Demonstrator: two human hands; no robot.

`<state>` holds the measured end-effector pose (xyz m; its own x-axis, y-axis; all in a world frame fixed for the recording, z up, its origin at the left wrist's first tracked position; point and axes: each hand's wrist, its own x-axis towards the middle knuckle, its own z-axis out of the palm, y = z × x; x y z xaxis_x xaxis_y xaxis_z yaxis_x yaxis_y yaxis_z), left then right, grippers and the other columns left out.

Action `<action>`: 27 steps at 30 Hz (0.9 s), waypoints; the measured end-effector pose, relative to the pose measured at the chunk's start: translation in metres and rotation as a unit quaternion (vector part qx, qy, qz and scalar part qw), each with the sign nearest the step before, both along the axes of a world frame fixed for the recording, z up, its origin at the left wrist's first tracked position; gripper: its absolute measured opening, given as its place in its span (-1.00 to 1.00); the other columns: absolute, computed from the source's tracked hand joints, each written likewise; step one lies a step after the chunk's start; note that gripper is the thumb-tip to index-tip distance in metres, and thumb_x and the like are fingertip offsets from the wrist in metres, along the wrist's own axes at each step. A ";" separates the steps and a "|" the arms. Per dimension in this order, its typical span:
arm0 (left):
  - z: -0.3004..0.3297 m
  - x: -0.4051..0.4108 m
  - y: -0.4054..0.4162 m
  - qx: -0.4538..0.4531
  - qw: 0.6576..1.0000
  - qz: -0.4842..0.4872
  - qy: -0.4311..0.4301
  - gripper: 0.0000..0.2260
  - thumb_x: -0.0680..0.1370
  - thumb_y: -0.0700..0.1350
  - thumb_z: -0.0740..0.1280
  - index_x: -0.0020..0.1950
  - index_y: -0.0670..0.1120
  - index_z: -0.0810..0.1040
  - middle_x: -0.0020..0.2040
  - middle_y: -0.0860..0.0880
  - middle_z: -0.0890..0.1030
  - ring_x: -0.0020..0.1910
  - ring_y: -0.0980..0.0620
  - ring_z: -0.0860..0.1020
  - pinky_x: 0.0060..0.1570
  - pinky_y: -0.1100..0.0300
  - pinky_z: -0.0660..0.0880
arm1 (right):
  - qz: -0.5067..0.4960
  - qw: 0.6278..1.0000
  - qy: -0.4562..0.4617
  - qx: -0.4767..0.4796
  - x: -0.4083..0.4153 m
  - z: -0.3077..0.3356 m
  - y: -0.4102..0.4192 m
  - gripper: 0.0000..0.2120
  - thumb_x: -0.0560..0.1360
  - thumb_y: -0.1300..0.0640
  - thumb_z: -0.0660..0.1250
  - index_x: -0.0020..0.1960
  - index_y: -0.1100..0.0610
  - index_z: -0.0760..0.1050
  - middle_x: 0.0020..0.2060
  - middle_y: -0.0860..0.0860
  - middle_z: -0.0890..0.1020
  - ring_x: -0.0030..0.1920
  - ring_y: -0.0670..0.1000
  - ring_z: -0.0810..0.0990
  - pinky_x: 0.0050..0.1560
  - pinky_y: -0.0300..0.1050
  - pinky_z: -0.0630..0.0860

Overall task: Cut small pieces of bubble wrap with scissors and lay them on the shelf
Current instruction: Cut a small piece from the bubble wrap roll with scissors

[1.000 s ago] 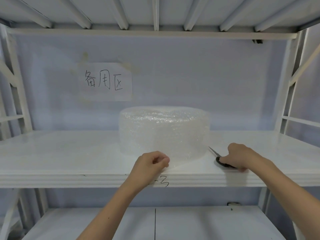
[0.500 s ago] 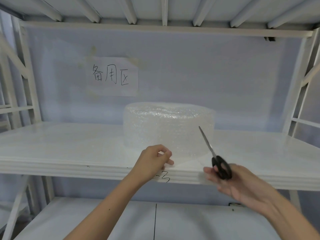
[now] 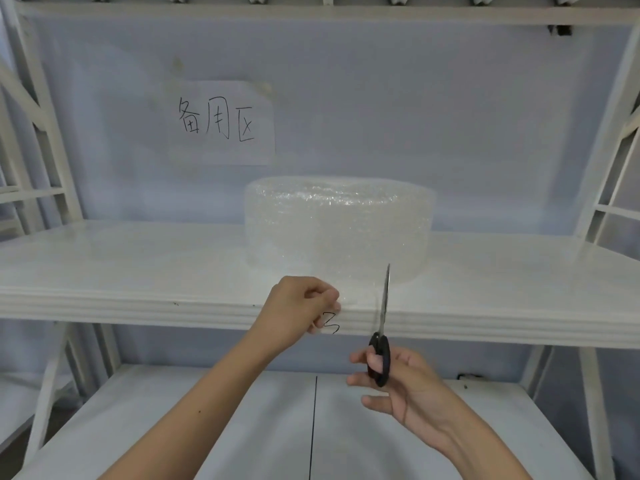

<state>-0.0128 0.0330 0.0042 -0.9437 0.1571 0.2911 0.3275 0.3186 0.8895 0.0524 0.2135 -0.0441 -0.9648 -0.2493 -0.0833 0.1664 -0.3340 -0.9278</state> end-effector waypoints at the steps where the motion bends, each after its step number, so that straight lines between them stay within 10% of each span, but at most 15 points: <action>1: -0.001 0.001 0.000 0.017 1.000 -0.003 -0.008 -0.87 0.56 -0.15 0.35 -0.08 -0.16 0.67 -0.21 -0.02 0.74 -0.43 0.10 0.53 -0.43 0.27 0.49 | -0.004 1.000 -0.006 0.014 0.001 -0.004 0.000 -0.87 0.37 0.19 0.50 -0.23 0.25 0.63 -0.21 0.15 0.65 -0.26 0.10 0.69 -0.48 -0.10 0.58; 8: -0.007 0.001 0.002 0.079 0.996 0.000 -0.027 -0.83 0.57 -0.18 0.35 -0.13 -0.23 0.67 -0.24 -0.11 0.72 -0.47 0.12 0.50 -0.43 0.30 0.49 | 0.051 0.995 -0.056 0.058 0.008 -0.029 0.002 -0.54 0.37 -0.23 0.36 -0.30 0.18 0.38 -0.24 0.13 0.56 -0.30 0.15 0.59 -0.47 -0.08 0.52; 27: -0.010 0.004 -0.006 0.107 0.992 -0.008 -0.062 -0.85 0.56 -0.19 0.38 -0.07 -0.28 0.66 -0.32 -0.04 0.67 -0.41 0.15 0.55 -0.30 0.32 0.55 | 0.136 0.989 0.019 0.059 -0.024 -0.014 -0.014 -0.54 0.32 -0.29 0.32 -0.30 0.13 0.36 -0.29 0.04 0.52 -0.29 0.09 0.54 -0.41 -0.07 0.54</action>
<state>-0.0088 0.0274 -0.0054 -0.9723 0.1189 0.2011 0.2144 0.1133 0.9701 0.0286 0.1999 -0.0584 -0.8663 -0.4910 -0.0914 0.1986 -0.1707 -0.9651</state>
